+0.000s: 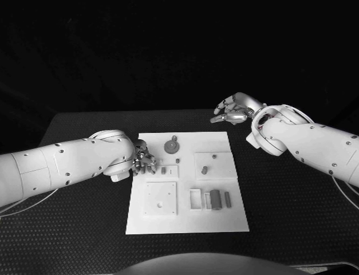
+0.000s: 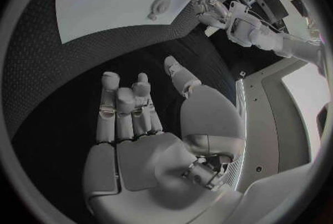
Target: Assemble the parts on the task board
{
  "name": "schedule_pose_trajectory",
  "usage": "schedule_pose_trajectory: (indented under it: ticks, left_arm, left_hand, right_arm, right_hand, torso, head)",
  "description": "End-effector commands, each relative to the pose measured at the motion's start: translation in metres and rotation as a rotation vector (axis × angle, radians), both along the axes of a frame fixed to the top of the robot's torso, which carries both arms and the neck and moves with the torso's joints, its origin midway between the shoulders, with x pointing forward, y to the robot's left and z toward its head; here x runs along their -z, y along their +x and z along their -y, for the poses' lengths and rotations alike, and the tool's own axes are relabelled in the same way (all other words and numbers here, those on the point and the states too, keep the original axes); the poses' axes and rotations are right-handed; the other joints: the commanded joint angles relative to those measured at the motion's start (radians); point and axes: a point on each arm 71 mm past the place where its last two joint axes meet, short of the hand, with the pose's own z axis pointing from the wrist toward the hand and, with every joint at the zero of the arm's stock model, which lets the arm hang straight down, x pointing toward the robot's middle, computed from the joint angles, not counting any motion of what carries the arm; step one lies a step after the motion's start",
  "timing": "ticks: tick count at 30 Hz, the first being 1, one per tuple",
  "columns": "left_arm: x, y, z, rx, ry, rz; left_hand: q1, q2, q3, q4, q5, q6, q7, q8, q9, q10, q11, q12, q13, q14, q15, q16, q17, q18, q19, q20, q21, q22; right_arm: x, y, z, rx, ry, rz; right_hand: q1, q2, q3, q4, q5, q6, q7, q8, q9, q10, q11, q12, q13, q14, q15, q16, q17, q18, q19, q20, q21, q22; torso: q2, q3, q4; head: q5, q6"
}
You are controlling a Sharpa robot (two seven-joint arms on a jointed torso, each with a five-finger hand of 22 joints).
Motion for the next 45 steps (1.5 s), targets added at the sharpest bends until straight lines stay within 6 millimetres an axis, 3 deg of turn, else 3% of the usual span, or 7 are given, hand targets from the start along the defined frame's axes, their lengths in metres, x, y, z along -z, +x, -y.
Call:
schedule_pose_trajectory:
  ticks: [1, 8, 29, 45]
  left_arm:
    - [0.006, -0.005, 0.01, 0.036, -0.017, -0.025]
    - [0.008, -0.005, 0.012, 0.042, -0.016, -0.033]
    - [0.009, -0.005, 0.008, 0.055, 0.013, -0.033]
    - [0.009, -0.002, -0.004, 0.047, 0.058, -0.02]
  left_hand:
    - [0.003, 0.013, 0.008, 0.0, 0.005, 0.025, -0.016, -0.003, -0.002, 0.002, -0.006, 0.004, 0.002, 0.004, -0.002, 0.004, 0.001, 0.009, 0.006, -0.001, 0.001, 0.002]
    - [-0.016, 0.024, 0.016, -0.001, 0.017, 0.038, -0.022, -0.002, 0.002, 0.01, -0.011, 0.018, 0.012, 0.01, -0.006, 0.021, 0.005, 0.01, 0.014, -0.005, 0.005, 0.018]
    - [-0.026, 0.017, 0.059, -0.005, 0.021, 0.049, -0.027, 0.003, 0.01, 0.012, -0.017, 0.04, 0.028, 0.011, -0.012, 0.047, 0.007, 0.011, 0.024, -0.01, 0.011, 0.045]
    - [-0.023, 0.009, 0.071, -0.006, 0.061, 0.054, -0.032, 0.012, 0.021, 0.012, -0.022, 0.061, 0.04, 0.012, -0.016, 0.07, 0.008, 0.012, 0.031, -0.015, 0.019, 0.07]
  right_arm:
    - [0.0, 0.0, -0.001, -0.01, -0.003, -0.005]
    - [0.0, 0.0, -0.001, -0.011, -0.003, -0.007]
    - [0.0, 0.0, -0.001, -0.011, -0.003, -0.007]
    - [0.001, 0.0, -0.001, -0.011, -0.004, -0.007]
  right_hand:
    - [-0.009, 0.004, -0.005, 0.001, 0.002, 0.001, 0.007, 0.004, 0.001, -0.005, -0.005, 0.004, -0.001, -0.002, -0.008, 0.002, -0.001, 0.013, -0.005, 0.0, -0.002, 0.009]
    - [-0.008, 0.004, -0.005, 0.0, 0.002, 0.001, 0.007, 0.004, 0.001, -0.005, -0.005, 0.004, -0.001, -0.002, -0.008, 0.002, -0.001, 0.013, -0.005, 0.0, -0.002, 0.009]
    - [-0.007, 0.004, -0.004, -0.001, 0.002, 0.001, 0.007, 0.004, 0.002, -0.006, -0.005, 0.005, -0.002, -0.002, -0.008, 0.002, -0.001, 0.013, -0.005, 0.0, -0.002, 0.009]
    - [-0.008, 0.004, -0.004, 0.0, 0.002, 0.001, 0.007, 0.004, 0.002, -0.006, -0.005, 0.005, -0.002, -0.003, -0.008, 0.002, -0.001, 0.013, -0.005, 0.0, -0.002, 0.009]
  torso:
    - [0.0, -0.0007, -0.0008]
    - [0.0, -0.0003, -0.0005]
    - [0.0, -0.0018, 0.0013]
    - [0.0, -0.0018, 0.0018]
  head:
    - [0.0, 0.0]
    - [0.0, -0.001]
    - [-0.002, -0.003]
    - [-0.004, -0.004]
